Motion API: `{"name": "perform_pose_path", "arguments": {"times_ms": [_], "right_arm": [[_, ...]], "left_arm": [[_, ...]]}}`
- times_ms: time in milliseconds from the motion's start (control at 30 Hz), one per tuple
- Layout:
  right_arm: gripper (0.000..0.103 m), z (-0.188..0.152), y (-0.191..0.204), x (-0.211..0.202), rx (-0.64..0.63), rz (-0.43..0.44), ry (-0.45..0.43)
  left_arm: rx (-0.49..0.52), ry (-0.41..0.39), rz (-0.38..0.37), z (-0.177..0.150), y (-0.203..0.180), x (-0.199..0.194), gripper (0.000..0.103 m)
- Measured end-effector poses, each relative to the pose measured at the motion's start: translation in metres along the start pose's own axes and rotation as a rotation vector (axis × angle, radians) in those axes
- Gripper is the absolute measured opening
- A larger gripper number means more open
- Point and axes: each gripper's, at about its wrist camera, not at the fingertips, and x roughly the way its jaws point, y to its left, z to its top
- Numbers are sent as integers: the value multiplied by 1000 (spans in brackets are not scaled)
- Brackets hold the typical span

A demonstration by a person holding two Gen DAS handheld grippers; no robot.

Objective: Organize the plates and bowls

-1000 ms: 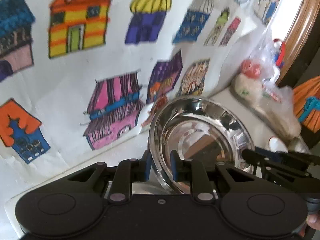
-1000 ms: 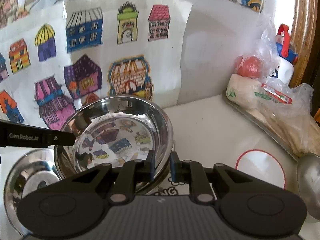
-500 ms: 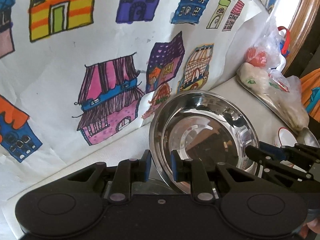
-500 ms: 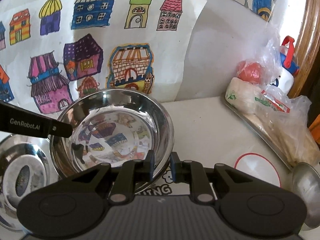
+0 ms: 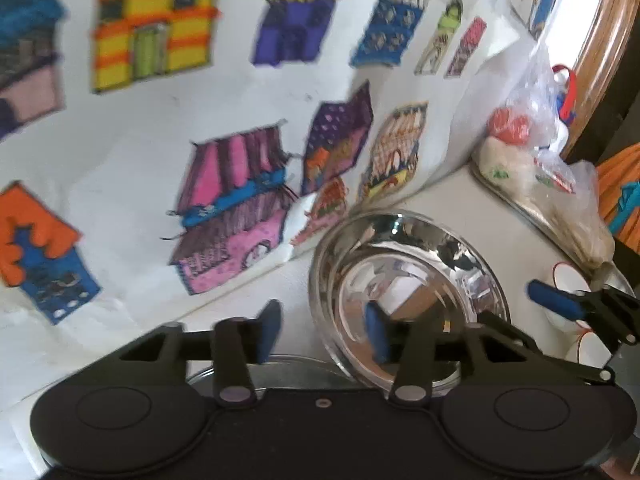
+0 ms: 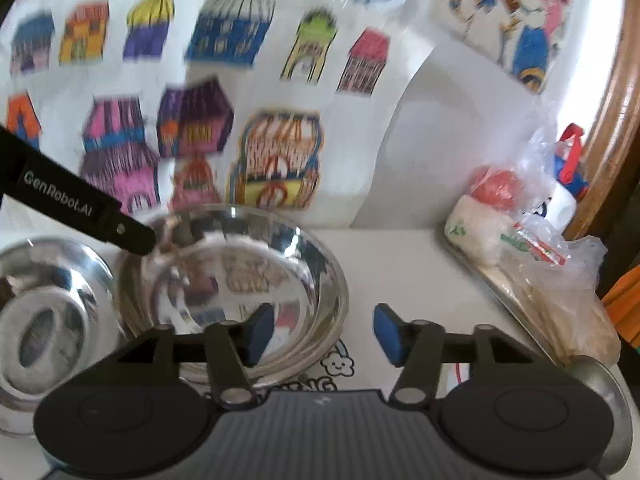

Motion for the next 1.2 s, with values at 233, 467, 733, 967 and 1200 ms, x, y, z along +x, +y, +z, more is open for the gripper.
{"name": "perform_pose_path", "arguments": {"times_ms": [233, 467, 733, 967, 1200], "right_arm": [[96, -3, -14, -57, 154, 24, -149], [103, -22, -12, -108, 297, 79, -236], [103, -51, 19, -118, 353, 142, -180], [103, -62, 49, -103, 360, 196, -107], [103, -68, 62, -94, 377, 214, -58]], "left_arm": [[-3, -155, -23, -15, 10, -52, 88], [21, -310, -3, -45, 25, -108, 100], [39, -341, 61, -92, 57, -137, 102], [-4, -281, 100, -123, 89, -133, 102], [10, -265, 96, -135, 99, -128, 102]]}}
